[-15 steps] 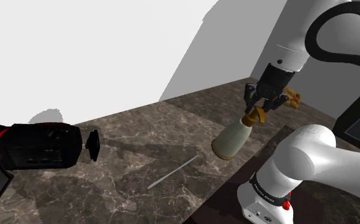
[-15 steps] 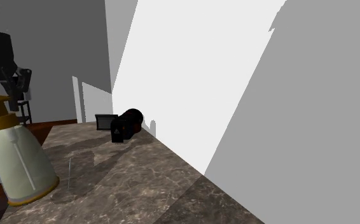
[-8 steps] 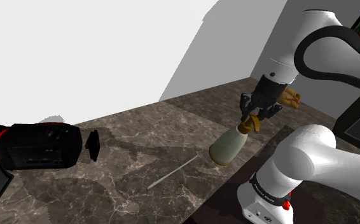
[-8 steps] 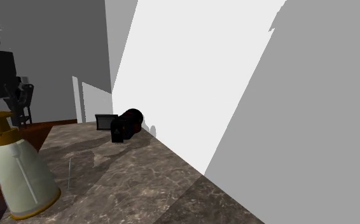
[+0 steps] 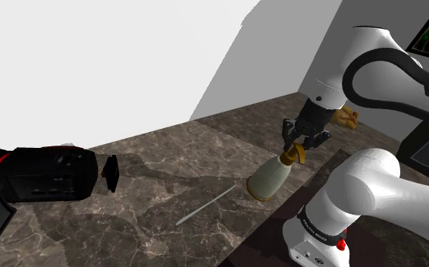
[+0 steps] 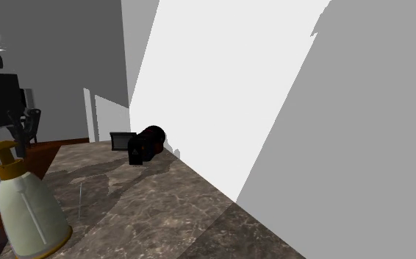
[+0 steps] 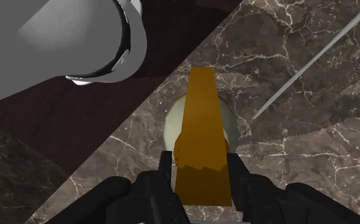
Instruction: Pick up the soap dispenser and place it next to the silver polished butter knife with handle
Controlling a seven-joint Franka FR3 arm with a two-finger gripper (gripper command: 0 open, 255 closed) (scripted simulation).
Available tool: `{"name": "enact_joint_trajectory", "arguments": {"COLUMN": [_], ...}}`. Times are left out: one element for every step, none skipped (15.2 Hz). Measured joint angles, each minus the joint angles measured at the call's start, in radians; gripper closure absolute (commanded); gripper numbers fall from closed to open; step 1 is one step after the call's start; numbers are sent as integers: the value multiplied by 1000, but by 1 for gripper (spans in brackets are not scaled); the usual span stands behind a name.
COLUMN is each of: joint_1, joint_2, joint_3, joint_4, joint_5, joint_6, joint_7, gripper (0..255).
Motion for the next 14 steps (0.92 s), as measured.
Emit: {"name": "enact_joint_trajectory", "arguments": {"joint_1": [0, 0, 0, 0, 0, 0, 0, 0, 0, 0, -1, -3, -6, -6], "joint_2": [0, 0, 0, 0, 0, 0, 0, 0, 0, 0, 3, 24, 39, 46], "joint_3": [0, 0, 0, 0, 0, 0, 0, 0, 0, 0, -1, -5, -9, -10], "joint_4": [0, 0, 0, 0, -1, -1, -1, -1, -1, -1, 16, 52, 85, 109], "joint_5": [0, 0, 0, 0, 0, 0, 0, 0, 0, 0, -1, -5, -9, -10], "joint_6": [0, 1, 1, 1, 1, 0, 0, 0, 0, 0, -14, -29, -46, -64], "joint_7": [0, 0, 0, 0, 0, 0, 0, 0, 0, 0, 0, -1, -2, -2], "gripper": [255, 255, 255, 0, 0, 0, 0, 0, 0, 0, 0, 0, 0, 0]}}
